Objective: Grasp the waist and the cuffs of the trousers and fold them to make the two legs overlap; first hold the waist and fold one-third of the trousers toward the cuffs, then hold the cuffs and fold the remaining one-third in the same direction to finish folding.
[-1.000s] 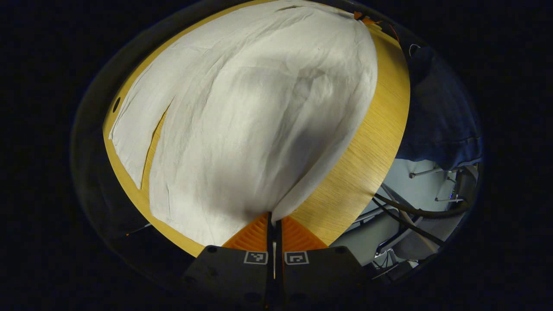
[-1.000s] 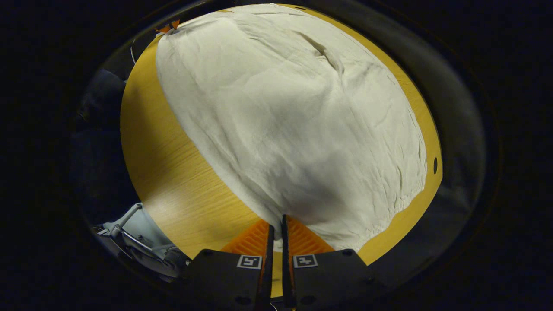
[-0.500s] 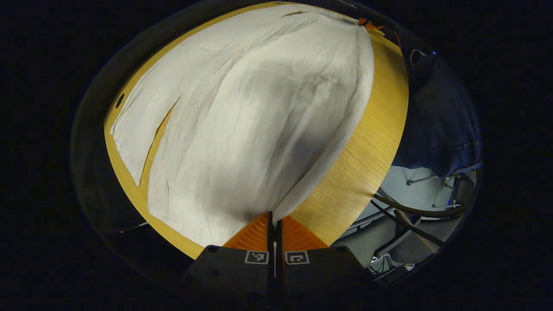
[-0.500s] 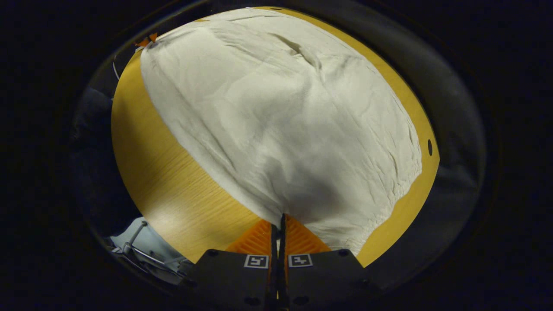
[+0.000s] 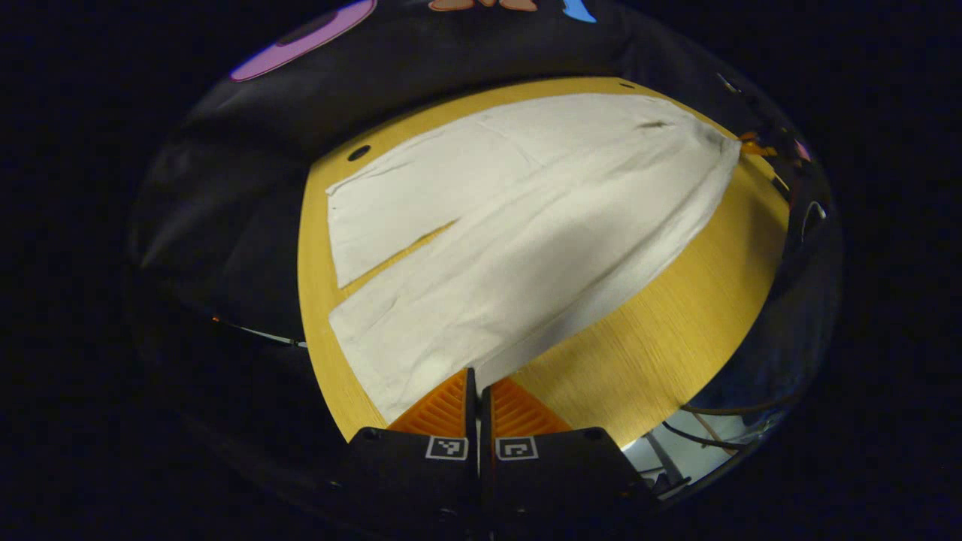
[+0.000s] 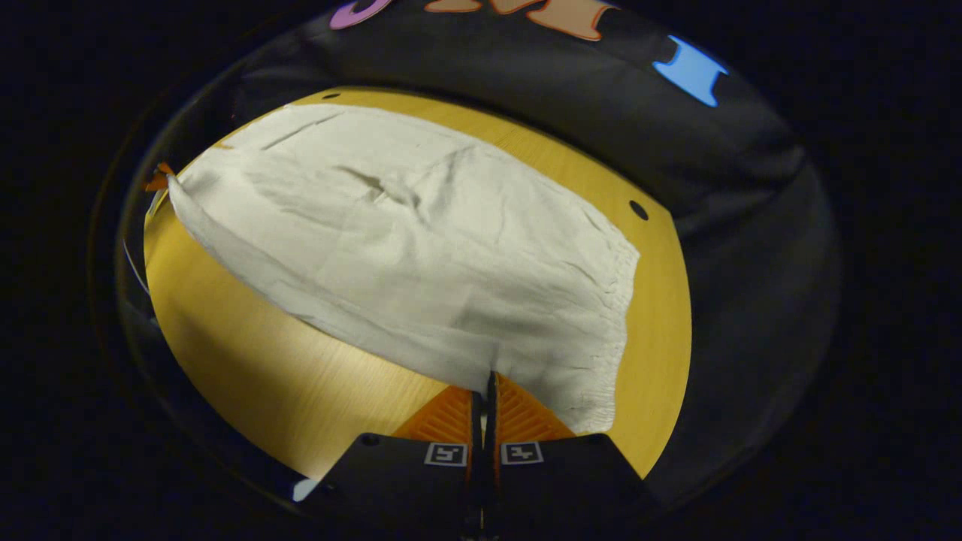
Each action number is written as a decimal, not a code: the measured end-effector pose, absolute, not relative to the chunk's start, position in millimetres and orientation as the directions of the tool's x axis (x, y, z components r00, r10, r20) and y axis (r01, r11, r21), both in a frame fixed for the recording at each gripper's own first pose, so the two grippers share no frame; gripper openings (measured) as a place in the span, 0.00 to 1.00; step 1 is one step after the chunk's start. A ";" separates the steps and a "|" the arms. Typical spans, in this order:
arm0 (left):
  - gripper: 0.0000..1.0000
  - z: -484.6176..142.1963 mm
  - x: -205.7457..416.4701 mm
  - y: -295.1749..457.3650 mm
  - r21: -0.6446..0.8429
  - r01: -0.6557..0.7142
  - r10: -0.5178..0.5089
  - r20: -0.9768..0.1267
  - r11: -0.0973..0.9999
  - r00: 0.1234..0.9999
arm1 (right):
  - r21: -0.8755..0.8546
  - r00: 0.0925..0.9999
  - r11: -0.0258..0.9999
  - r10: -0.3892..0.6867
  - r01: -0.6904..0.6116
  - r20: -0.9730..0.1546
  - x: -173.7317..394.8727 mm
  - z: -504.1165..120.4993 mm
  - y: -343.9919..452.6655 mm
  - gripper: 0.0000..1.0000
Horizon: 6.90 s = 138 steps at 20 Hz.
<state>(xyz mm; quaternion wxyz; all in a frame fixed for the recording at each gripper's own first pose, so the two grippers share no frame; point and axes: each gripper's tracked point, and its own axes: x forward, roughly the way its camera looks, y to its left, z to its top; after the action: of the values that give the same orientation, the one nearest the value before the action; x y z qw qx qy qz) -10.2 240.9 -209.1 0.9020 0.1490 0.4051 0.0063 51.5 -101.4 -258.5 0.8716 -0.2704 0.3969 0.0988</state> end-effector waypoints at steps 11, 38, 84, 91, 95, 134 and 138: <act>0.00 -34.5 246.4 267.3 0.117 -0.256 0.280 -0.303 0.960 0.911 | -0.238 0.890 0.970 -0.063 -0.052 -0.452 203.1 -151.9 -54.6 0.02; 0.98 -38.8 377.2 293.9 0.021 -0.398 0.394 -0.188 0.917 0.900 | -0.051 0.916 0.993 -0.118 0.107 -0.383 309.8 -179.2 -102.2 0.98; 0.95 -32.8 350.6 401.7 -0.068 -0.431 0.412 -0.190 0.900 0.891 | 0.187 0.965 0.981 0.006 0.045 -0.261 158.8 -31.0 -129.0 0.22; 0.96 -59.1 343.5 457.3 -0.085 -0.414 0.387 -0.229 0.906 0.893 | 0.132 0.946 0.974 0.212 -0.184 -0.246 137.5 -4.3 -150.2 0.22; 0.96 -81.2 344.4 486.9 -0.094 -0.426 0.389 -0.269 0.900 0.881 | 0.044 0.904 0.955 0.291 -0.292 -0.315 135.2 -12.2 -158.3 0.22; 0.00 -72.5 392.0 469.3 -0.186 -0.404 0.345 -0.280 0.896 0.896 | 0.011 0.908 0.989 0.140 -0.147 -0.394 96.8 141.3 -347.5 0.93; 0.00 -23.4 407.0 421.6 -0.177 -0.344 0.306 -0.208 0.922 0.929 | 0.017 0.913 0.991 0.132 -0.136 -0.386 96.4 150.0 -379.5 0.93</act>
<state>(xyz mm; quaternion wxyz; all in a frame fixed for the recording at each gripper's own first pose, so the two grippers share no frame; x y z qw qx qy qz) 407.0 421.6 -23.4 0.9764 -0.1058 0.0884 0.1664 96.4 -379.5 150.0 0.9780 -0.0053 0.1969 0.0684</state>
